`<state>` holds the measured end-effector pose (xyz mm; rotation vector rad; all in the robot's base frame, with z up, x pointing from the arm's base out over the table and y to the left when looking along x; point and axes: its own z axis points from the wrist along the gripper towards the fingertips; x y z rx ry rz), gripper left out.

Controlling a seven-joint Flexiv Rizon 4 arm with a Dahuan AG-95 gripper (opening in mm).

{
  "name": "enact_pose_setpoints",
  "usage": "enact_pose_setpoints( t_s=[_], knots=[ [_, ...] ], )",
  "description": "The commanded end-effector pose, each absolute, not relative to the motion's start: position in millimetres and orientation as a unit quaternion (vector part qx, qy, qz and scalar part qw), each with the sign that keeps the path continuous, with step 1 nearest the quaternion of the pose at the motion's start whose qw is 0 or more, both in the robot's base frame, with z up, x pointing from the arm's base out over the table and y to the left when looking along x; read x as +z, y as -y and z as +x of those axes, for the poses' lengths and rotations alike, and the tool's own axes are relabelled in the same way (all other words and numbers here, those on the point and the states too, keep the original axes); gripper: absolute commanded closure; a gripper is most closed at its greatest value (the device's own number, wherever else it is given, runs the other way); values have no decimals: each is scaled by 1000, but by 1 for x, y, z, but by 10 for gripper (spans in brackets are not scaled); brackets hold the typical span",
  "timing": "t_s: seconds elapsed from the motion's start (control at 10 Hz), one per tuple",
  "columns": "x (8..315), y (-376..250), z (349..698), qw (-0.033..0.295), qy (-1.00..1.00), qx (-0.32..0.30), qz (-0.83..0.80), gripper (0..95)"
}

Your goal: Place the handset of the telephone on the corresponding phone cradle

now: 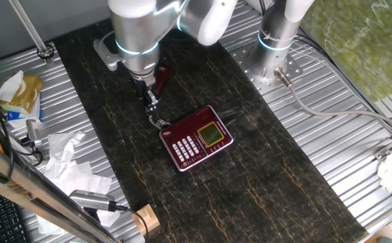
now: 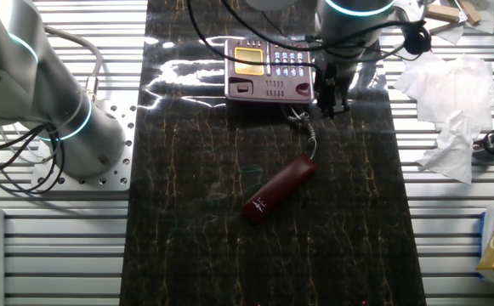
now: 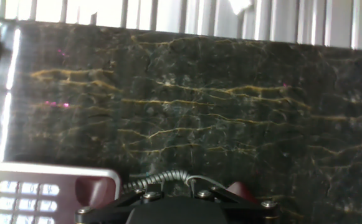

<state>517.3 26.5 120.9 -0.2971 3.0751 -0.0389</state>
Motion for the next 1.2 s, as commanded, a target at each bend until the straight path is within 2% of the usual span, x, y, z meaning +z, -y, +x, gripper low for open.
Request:
enact_pose_setpoints(
  t_s=[0.1, 1.2],
  knots=[
    [121, -27, 518, 30, -988, 3, -150, 760],
    [121, -27, 518, 19, -986, 3, -165, 760]
  ],
)
